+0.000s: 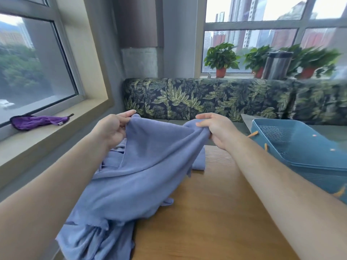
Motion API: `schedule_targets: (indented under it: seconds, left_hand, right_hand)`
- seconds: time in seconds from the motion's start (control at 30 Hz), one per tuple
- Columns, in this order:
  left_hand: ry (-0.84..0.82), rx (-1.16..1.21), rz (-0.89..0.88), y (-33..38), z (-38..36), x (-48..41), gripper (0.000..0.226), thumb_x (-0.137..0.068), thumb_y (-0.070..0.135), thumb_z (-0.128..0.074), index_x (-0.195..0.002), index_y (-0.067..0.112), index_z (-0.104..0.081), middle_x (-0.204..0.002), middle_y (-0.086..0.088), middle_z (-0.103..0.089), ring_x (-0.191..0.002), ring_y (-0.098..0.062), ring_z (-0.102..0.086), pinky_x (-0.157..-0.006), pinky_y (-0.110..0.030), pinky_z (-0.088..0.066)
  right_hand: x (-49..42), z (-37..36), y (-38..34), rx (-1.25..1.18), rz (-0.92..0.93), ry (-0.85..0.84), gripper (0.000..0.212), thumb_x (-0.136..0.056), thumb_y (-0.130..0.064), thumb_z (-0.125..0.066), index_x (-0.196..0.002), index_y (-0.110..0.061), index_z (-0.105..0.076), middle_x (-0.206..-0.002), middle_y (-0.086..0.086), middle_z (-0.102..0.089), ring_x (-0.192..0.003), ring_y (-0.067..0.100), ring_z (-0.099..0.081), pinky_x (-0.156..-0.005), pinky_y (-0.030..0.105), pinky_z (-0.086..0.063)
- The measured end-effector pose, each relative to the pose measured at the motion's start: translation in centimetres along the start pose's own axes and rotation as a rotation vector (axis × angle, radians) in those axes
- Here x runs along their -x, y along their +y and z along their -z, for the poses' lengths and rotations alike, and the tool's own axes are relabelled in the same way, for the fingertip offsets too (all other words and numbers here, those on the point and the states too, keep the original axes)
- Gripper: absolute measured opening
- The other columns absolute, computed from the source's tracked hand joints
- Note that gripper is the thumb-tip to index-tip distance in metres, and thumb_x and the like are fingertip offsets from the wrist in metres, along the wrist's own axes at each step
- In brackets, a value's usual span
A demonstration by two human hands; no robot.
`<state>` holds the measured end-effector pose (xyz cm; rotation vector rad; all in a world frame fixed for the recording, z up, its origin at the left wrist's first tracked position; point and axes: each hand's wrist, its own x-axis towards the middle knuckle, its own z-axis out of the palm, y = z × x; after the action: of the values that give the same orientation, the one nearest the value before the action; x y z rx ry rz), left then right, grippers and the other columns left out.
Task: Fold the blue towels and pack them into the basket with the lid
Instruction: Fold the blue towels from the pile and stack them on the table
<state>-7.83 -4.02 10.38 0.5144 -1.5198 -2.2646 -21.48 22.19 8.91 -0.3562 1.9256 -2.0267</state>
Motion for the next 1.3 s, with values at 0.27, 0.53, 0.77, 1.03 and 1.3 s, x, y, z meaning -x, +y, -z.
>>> schedule_targets:
  seconds: [0.27, 0.53, 0.77, 1.03, 1.3]
  left_hand:
    - [-0.022, 0.036, -0.079, 3.2, -4.4, 0.5, 0.027, -0.089, -0.003, -0.057, -0.113, 0.003, -0.067, -0.109, -0.014, -0.067, -0.095, -0.023, -0.064, -0.092, -0.03, -0.055]
    - [0.07, -0.234, -0.365, 3.1, -8.3, 1.8, 0.015, -0.083, 0.005, -0.075, -0.094, 0.014, -0.079, -0.095, -0.013, -0.074, -0.083, -0.025, -0.06, -0.078, -0.039, -0.045]
    - [0.116, -0.323, -0.417, 3.0, -8.7, 2.0, 0.017, -0.084, 0.005, -0.073, -0.091, 0.019, -0.077, -0.103, -0.015, -0.073, -0.084, -0.024, -0.062, -0.085, -0.04, -0.052]
    - [-0.078, -0.321, -0.408, 4.8, -8.9, 5.6, 0.013, -0.081, 0.006, -0.077, -0.092, 0.013, -0.079, -0.099, -0.007, -0.076, -0.09, -0.018, -0.064, -0.09, -0.03, -0.044]
    - [-0.013, -1.044, -0.599, 3.8, -10.6, 5.3, 0.036, -0.077, 0.001, -0.078, -0.106, 0.023, -0.076, -0.096, 0.004, -0.075, -0.084, -0.013, -0.065, -0.075, -0.021, -0.047]
  right_hand:
    - [2.2, 6.9, -7.3, 0.089, 0.147, -0.007, 0.033, -0.087, 0.015, -0.059, -0.101, -0.013, -0.072, -0.105, 0.01, -0.065, -0.089, 0.023, -0.066, -0.074, 0.029, -0.057]
    - [5.0, 11.1, -10.0, 0.541, 0.154, 0.214, 0.023, -0.086, 0.01, -0.065, -0.094, -0.012, -0.07, -0.09, 0.01, -0.062, -0.077, 0.024, -0.066, -0.068, 0.037, -0.064]
    - [7.1, 12.0, -10.5, 0.419, 0.22, 0.361, 0.019, -0.087, 0.005, -0.07, -0.095, -0.012, -0.066, -0.1, 0.011, -0.067, -0.099, 0.029, -0.07, -0.08, 0.048, -0.062]
    - [11.0, 13.4, -12.5, 0.165, 0.426, 0.247, 0.014, -0.091, 0.001, -0.069, -0.092, -0.012, -0.074, -0.098, 0.006, -0.078, -0.104, 0.023, -0.072, -0.092, 0.039, -0.058]
    - [11.5, 14.3, -12.0, 0.754, 0.434, 0.316, 0.042, -0.078, 0.003, -0.078, -0.111, -0.023, -0.075, -0.107, -0.01, -0.071, -0.105, 0.01, -0.064, -0.093, 0.028, -0.049]
